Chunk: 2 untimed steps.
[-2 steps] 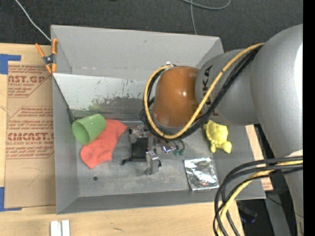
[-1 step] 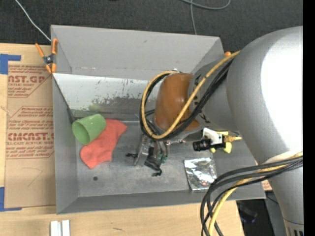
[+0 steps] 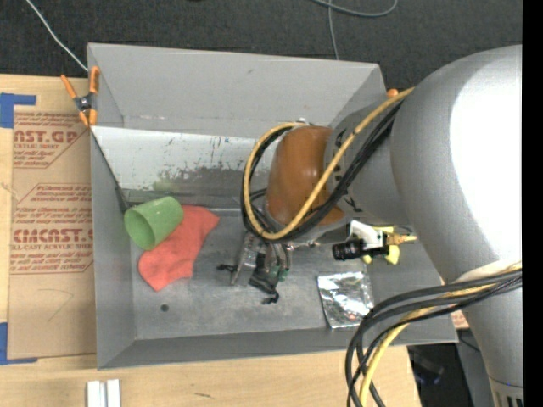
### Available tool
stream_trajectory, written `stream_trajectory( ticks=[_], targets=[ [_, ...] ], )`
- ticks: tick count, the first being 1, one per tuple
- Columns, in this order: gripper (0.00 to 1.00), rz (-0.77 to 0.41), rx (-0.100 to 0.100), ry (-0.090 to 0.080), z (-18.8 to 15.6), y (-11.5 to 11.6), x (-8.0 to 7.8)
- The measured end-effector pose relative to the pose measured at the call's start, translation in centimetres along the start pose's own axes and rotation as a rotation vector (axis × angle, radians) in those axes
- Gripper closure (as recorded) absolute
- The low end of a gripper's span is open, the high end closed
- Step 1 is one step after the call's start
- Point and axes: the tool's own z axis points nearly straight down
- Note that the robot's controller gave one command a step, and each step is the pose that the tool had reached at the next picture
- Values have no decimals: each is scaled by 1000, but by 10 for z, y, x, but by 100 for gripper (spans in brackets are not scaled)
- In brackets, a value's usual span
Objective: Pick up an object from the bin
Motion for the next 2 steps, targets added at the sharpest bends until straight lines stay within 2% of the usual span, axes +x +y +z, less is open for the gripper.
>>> stream_trajectory(
  ticks=[1, 2],
  targets=[
    [100, -14, 1, 4, -84, -1, 7],
    [100, -70, -3, -7, -10, 26, -33]
  ],
)
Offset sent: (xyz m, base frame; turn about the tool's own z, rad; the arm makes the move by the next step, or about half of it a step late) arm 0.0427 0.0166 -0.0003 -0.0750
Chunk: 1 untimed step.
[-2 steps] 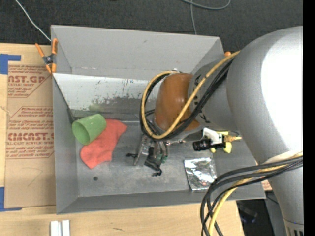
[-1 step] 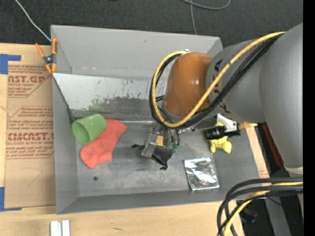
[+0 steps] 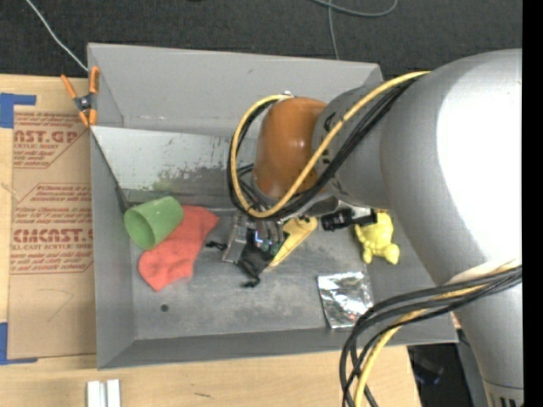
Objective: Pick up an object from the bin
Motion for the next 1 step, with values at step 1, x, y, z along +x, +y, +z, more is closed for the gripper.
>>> stream_trajectory(
  ticks=[1],
  targets=[
    [100, 13, 4, 13, -62, -7, 17]
  ],
)
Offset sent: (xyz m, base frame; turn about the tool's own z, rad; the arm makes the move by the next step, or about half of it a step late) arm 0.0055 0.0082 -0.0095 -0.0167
